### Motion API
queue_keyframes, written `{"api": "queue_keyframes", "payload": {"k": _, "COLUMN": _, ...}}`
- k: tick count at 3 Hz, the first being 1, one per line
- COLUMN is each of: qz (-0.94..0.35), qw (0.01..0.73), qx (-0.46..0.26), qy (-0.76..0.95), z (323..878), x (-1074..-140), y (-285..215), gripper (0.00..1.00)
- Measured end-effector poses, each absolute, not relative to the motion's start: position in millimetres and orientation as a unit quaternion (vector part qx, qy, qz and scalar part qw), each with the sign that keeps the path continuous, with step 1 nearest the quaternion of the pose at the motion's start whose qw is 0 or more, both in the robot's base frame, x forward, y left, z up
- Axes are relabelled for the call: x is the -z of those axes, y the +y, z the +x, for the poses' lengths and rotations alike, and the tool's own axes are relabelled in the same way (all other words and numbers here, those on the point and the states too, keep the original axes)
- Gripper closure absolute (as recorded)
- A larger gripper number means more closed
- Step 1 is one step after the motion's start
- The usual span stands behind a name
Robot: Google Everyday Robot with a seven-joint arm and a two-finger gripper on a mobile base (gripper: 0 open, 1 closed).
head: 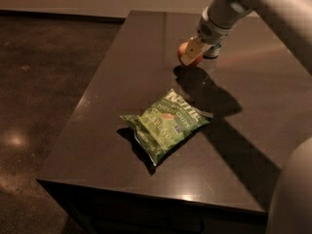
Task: Move apple near 7up can
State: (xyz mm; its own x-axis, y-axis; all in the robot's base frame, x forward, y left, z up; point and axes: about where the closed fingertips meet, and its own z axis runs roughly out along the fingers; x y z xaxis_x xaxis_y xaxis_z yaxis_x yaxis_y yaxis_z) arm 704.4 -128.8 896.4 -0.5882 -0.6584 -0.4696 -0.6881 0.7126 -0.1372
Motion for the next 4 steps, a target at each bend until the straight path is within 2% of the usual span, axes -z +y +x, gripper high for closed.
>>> {"api": "queue_keyframes", "payload": {"k": 2, "qz": -0.303, "qw": 0.272, "qx": -0.007, "qy": 0.913, "z": 704.7, "x": -885.4, "y": -190.1, "gripper": 1.0}}
{"api": "queue_keyframes", "payload": {"k": 3, "qz": -0.295, "qw": 0.281, "qx": 0.003, "qy": 0.913, "z": 710.3, "x": -879.6, "y": -207.5, "gripper": 0.84}}
{"api": "queue_keyframes", "payload": {"k": 4, "qz": -0.294, "qw": 0.283, "qx": 0.003, "qy": 0.913, "z": 712.0, "x": -875.1, "y": -216.7, "gripper": 0.62}}
